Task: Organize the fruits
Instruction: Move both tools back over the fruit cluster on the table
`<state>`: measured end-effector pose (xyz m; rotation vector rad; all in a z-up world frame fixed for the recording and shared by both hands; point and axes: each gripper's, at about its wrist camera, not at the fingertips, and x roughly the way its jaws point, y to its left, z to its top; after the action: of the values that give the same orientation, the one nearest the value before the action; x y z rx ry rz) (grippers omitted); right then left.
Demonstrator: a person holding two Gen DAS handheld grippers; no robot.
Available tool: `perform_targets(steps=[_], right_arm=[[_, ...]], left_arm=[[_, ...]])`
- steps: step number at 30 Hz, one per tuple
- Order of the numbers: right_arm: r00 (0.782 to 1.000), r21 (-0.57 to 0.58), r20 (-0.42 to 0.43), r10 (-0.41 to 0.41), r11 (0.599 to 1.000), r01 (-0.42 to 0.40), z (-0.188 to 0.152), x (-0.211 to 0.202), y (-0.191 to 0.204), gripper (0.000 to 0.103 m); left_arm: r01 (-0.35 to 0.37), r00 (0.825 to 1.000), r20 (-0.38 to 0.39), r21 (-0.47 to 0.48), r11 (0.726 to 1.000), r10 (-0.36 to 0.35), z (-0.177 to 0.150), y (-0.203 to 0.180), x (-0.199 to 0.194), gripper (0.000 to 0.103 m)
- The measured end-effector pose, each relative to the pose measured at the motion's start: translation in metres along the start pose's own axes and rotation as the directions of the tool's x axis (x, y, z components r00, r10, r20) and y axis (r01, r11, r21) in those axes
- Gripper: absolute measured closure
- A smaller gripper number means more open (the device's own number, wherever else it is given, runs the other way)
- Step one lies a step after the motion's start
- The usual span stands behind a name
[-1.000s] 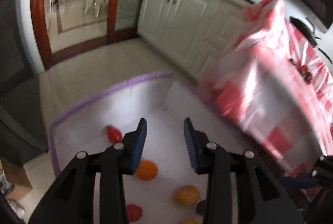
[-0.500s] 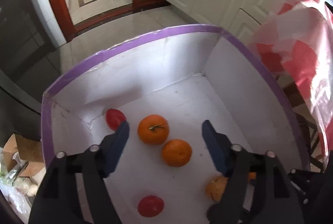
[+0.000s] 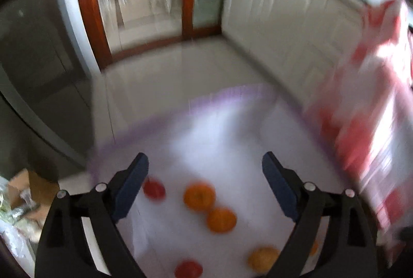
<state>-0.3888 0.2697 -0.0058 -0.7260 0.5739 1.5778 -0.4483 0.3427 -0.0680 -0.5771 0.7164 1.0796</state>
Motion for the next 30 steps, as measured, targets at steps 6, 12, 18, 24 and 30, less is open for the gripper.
perform_targets(steps=[6, 12, 18, 24, 30], right_arm=[[0.944, 0.260, 0.297, -0.141, 0.964, 0.062, -0.003, -0.132, -0.074, 0.016], [0.847, 0.651, 0.186, -0.497, 0.708, 0.273, -0.091, -0.209, -0.193, 0.016], [0.786, 0.860, -0.052, -0.617, 0.373, 0.350, -0.191, -0.233, -0.287, 0.016], [0.730, 0.838, -0.264, -0.631, 0.225, 0.497, -0.247, -0.218, -0.361, 0.016], [0.679, 0.744, -0.361, -0.640, 0.242, 0.623, -0.256, -0.214, -0.416, 0.016]], left_arm=[[0.091, 0.936, 0.333, 0.096, 0.991, -0.118, 0.053, -0.070, -0.097, 0.001], [0.290, 0.867, 0.276, 0.399, 0.870, -0.415, 0.060, -0.230, -0.147, 0.001], [0.393, 0.872, 0.022, 0.566, 0.725, -0.490, 0.038, -0.424, -0.125, 0.001], [0.397, 0.894, -0.085, 0.602, 0.692, -0.439, 0.021, -0.562, -0.072, 0.001], [0.459, 0.882, -0.175, 0.527, 0.715, -0.438, 0.020, -0.578, -0.039, 0.001]])
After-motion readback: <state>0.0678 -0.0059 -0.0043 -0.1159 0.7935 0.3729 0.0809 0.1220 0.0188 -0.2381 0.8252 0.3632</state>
